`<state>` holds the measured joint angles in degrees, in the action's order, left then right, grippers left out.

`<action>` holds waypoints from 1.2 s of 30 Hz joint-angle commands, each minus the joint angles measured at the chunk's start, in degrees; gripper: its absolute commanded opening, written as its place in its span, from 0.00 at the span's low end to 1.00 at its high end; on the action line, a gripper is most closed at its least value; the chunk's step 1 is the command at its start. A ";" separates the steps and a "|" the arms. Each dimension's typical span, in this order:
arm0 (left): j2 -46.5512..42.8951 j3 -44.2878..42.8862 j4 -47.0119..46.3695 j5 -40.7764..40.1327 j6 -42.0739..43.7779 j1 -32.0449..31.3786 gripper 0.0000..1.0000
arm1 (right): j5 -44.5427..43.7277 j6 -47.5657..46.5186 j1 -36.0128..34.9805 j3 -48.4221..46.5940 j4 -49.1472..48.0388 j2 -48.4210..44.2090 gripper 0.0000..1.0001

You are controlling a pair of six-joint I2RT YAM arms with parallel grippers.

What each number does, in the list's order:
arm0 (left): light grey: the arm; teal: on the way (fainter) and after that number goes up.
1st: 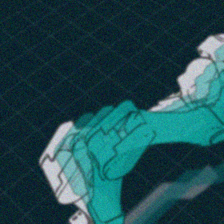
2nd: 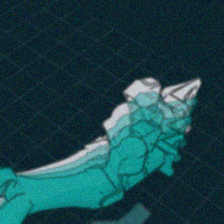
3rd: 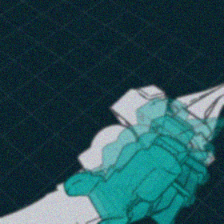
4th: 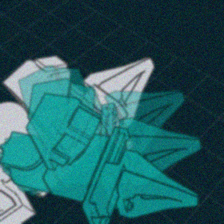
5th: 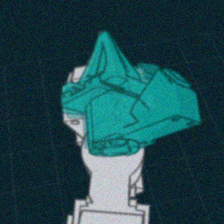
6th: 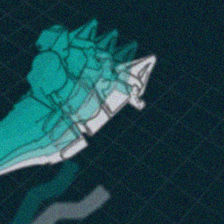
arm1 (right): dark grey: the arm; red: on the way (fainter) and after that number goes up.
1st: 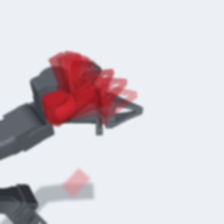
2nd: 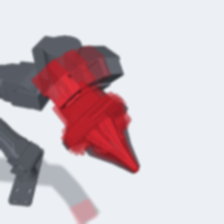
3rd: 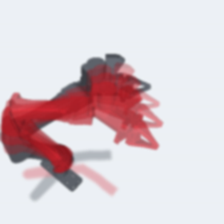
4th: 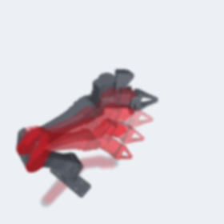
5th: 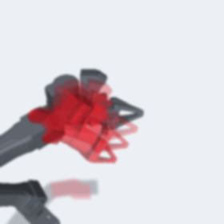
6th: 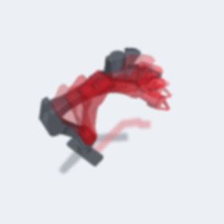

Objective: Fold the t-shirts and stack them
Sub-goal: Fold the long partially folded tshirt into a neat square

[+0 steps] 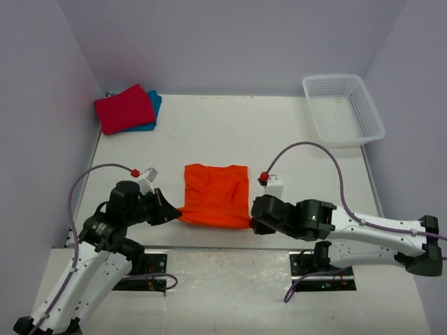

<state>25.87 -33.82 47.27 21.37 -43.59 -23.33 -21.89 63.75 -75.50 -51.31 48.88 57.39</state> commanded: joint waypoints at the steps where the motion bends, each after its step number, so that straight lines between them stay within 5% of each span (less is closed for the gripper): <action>1: 5.32 -2.65 -5.50 -3.78 2.37 0.13 0.00 | -6.32 -5.36 4.56 -5.02 6.58 2.20 0.00; 10: 28.68 -9.06 -19.66 -8.70 5.53 0.48 0.00 | 2.81 -22.61 22.41 -10.64 -4.14 13.35 0.00; 36: 64.22 -30.86 -30.74 -16.62 11.43 4.52 0.00 | 15.21 -39.84 41.05 -37.63 -8.19 48.08 0.00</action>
<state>88.49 -60.86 20.27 6.98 -34.65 -19.55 -7.75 26.59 -35.09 -86.00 40.88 103.59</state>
